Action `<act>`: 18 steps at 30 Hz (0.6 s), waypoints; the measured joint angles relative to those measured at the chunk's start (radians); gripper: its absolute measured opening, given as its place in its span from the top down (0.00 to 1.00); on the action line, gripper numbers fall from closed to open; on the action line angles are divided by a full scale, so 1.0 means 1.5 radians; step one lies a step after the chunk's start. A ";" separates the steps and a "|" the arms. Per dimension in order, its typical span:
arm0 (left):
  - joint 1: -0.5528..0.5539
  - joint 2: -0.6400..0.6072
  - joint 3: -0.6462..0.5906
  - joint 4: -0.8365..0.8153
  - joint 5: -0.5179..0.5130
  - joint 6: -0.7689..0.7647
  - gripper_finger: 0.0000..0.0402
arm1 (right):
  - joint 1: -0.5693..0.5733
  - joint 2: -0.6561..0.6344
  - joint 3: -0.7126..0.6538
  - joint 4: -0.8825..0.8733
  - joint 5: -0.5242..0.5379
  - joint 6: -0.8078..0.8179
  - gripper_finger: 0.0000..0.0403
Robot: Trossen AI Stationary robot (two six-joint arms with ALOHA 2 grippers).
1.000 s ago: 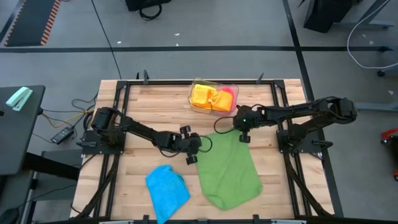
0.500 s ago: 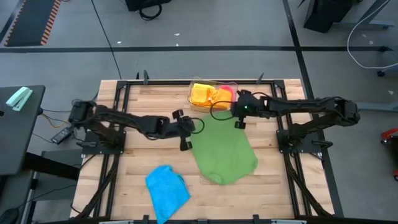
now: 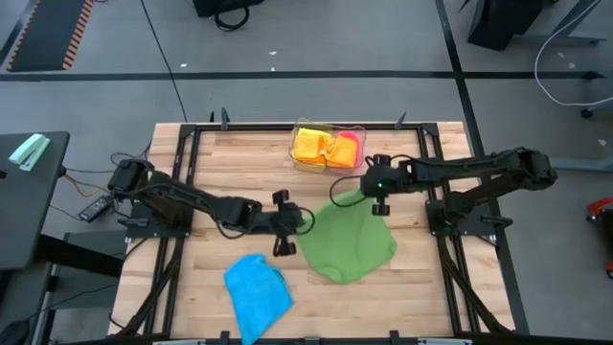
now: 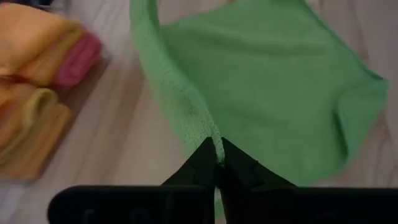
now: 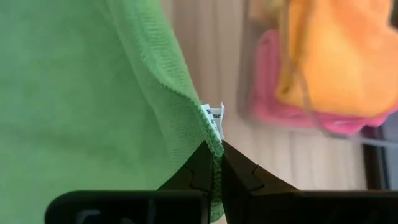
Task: Fold microfiber towels
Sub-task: Fold the green microfiber cloth
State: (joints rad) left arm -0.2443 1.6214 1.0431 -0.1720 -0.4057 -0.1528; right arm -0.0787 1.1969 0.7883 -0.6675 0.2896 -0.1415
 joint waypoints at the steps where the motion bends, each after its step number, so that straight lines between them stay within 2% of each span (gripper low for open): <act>1: -0.005 0.009 -0.001 0.013 0.000 0.000 0.95 | 0.012 0.000 0.000 -0.010 0.001 0.010 0.94; 6: -0.027 0.075 -0.001 0.115 0.006 -0.006 0.91 | 0.067 0.000 0.000 -0.047 0.005 0.043 0.94; 13: -0.056 0.145 -0.001 0.180 0.025 -0.014 0.97 | 0.126 -0.001 0.000 -0.118 0.006 0.083 0.94; 18: -0.072 0.175 0.000 0.237 0.046 -0.012 0.96 | 0.164 0.000 -0.005 -0.132 -0.013 0.101 0.94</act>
State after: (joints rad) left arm -0.3516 1.8841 1.0428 0.1832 -0.3370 -0.1706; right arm 0.1669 1.1963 0.7812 -0.8654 0.2706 0.0104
